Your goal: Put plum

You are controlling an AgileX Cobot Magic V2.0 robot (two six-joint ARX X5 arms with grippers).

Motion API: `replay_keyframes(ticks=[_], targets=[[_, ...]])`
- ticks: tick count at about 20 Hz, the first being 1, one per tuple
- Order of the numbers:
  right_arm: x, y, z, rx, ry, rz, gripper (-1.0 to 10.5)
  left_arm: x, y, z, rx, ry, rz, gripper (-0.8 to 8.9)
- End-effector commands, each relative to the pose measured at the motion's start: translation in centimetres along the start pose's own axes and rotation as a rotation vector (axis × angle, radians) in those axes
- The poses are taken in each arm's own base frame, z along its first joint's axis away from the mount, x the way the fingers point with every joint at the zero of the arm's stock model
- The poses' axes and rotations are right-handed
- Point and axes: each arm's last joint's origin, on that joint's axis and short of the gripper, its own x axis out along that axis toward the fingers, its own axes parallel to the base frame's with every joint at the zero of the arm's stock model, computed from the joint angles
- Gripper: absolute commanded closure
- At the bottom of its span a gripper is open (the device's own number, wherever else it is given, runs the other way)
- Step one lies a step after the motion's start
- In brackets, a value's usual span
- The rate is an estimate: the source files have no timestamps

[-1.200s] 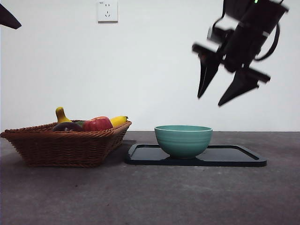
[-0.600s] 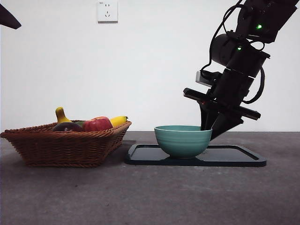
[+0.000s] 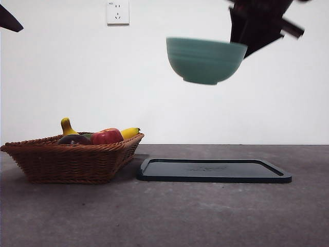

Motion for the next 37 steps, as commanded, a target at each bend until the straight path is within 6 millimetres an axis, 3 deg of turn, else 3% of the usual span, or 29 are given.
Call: replay_keyframes(ticks=[1,3,7,11,18,21,22,25,30,34,37], targets=[[0.3,0.9,-2.5,-0.045,0.039,-0.002,9.4,0.0,-0.1,0.3,0.019,-0.006,-0.005,4.11],[0.8,1.3,-4.9,-0.06,0.056,0.003,9.4,0.0,-0.1,0.3,0.019,-0.006,-0.005,4.11],[3.6,1.5,-8.9,-0.061,0.126,0.024,9.4,0.0,-0.1,0.2,0.018,-0.004,-0.005,4.11],[6.2,1.3,-11.5,-0.039,0.132,0.022,9.4,0.0,-0.1,0.2,0.016,-0.002,-0.005,4.11],[8.7,0.7,-12.9,-0.032,0.199,-0.02,9.4,0.0,-0.1,0.2,0.016,-0.002,-0.005,4.11],[8.8,0.7,-12.9,-0.015,0.205,-0.024,9.4,0.0,-0.1,0.2,0.016,-0.002,-0.005,4.11],[8.8,0.7,-12.9,-0.009,0.203,-0.025,9.2,0.0,-0.1,0.2,0.016,-0.002,-0.005,4.11],[8.7,0.7,-12.9,-0.006,0.203,-0.025,6.4,0.0,-0.1,0.2,0.016,-0.002,-0.005,4.11],[7.0,1.0,-12.3,-0.012,0.144,-0.011,6.1,0.0,-0.1,0.2,0.016,-0.002,-0.005,4.11],[2.4,1.4,-11.9,-0.022,0.029,0.029,6.1,0.0,-0.1,0.2,0.016,-0.001,-0.005,4.11],[-1.6,1.6,-12.7,-0.035,-0.023,0.072,6.1,0.0,-0.1,0.2,0.016,-0.002,-0.005,4.11]])
